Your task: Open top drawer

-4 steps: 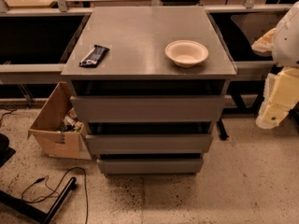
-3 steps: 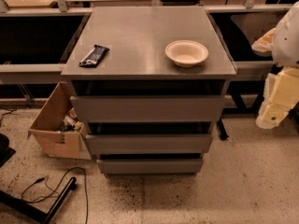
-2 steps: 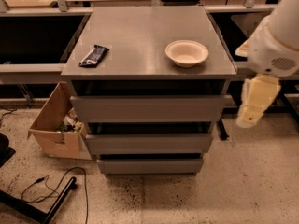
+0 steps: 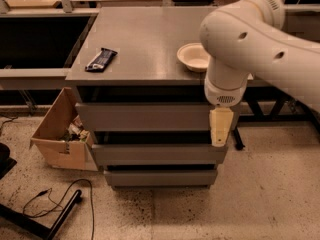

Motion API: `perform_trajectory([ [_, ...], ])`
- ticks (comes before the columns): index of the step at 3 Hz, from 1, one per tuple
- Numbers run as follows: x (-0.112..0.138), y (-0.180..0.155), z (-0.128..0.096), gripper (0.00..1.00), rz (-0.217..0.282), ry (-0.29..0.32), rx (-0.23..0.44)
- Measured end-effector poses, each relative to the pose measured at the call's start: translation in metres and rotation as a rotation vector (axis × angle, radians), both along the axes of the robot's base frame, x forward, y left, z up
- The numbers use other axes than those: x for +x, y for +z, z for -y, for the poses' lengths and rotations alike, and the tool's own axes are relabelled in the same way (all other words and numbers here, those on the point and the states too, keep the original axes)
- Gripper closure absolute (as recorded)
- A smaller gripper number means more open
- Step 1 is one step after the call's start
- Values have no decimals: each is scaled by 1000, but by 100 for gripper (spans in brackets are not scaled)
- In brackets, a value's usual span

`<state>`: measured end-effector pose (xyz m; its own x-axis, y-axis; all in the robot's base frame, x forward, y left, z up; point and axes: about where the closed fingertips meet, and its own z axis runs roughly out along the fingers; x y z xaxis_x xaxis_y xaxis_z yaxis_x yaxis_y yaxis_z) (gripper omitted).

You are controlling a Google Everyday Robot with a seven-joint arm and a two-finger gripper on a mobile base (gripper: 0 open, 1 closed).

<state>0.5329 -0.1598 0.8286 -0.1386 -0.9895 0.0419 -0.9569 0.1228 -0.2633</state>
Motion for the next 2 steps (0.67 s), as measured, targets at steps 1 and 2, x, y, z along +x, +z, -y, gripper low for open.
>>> perform_trajectory([
  [1,29,-32,-9,0,-3,-6,-12],
  [2,59,-68,-25,0,-21,7,-5],
])
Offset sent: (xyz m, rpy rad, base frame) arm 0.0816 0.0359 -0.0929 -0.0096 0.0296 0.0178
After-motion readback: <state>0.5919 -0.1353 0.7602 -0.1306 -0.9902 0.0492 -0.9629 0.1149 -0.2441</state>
